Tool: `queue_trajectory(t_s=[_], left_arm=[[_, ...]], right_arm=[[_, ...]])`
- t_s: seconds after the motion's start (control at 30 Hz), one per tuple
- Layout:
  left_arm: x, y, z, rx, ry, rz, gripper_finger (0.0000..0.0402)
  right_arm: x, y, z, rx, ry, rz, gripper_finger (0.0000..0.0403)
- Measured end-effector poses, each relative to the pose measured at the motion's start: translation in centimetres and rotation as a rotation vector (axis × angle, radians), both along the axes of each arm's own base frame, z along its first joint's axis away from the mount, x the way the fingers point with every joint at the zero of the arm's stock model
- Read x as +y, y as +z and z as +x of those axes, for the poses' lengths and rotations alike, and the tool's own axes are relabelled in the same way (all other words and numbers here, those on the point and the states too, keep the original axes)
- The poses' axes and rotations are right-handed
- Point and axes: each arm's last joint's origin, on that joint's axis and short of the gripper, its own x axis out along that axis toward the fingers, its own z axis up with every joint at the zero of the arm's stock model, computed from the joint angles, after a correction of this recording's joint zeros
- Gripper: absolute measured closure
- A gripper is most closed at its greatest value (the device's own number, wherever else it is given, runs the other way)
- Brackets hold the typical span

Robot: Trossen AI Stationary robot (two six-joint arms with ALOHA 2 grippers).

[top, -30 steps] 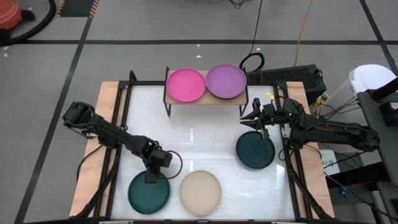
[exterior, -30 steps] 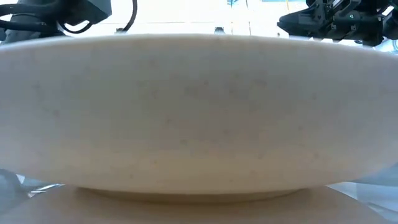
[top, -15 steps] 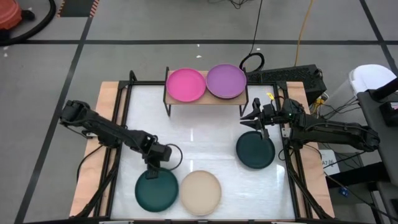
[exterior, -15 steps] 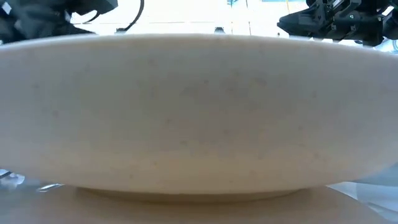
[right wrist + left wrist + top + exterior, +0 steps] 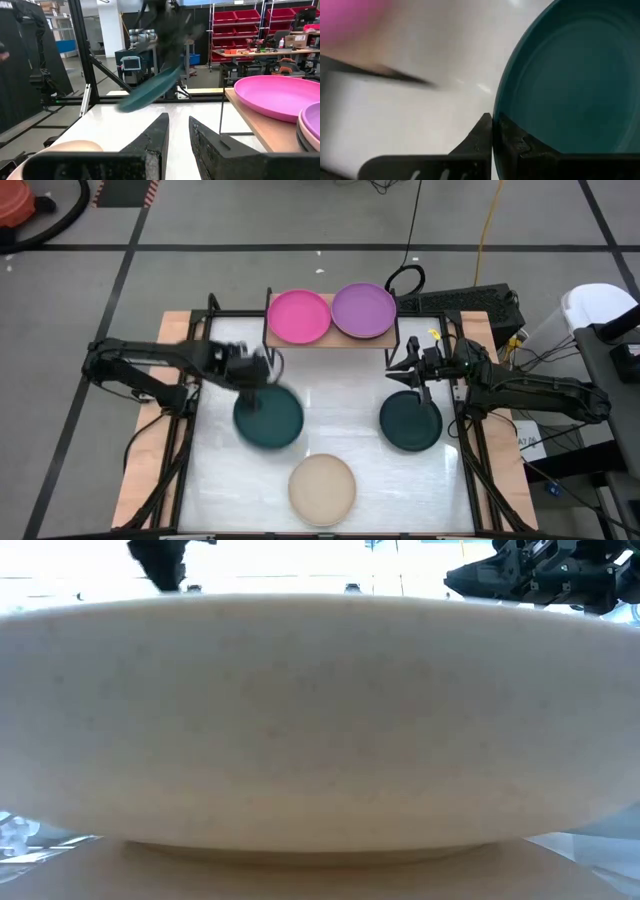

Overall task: Place and stack plates onto a shelf
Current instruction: Stack the left dark green plate on top of the pink plate on the shelf

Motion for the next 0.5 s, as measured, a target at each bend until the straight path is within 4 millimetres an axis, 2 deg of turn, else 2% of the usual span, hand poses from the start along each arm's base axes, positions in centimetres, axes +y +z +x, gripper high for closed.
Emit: queue_trajectory(t_s=[0.13,0.3,0.4,0.5], left_arm=[[2.9,4.4,0.9,-0.196,0.094,0.279,0.0394],[7.8,8.1,1.4,-0.443,0.263,0.369,0.0394],[11.3,8.4,1.0,-0.515,0.311,0.306,0.0394],[14.5,7.6,0.4,-0.52,0.36,0.194,0.0394]], right_arm=[[0.0,0.0,0.0,-0.002,-0.001,-0.014,0.0342],[0.0,0.0,0.0,-0.002,-0.001,-0.015,0.0342],[0.0,-0.4,0.0,0.001,-0.001,-0.013,0.0342],[0.0,-1.1,-0.1,0.02,0.001,0.002,0.0342]])
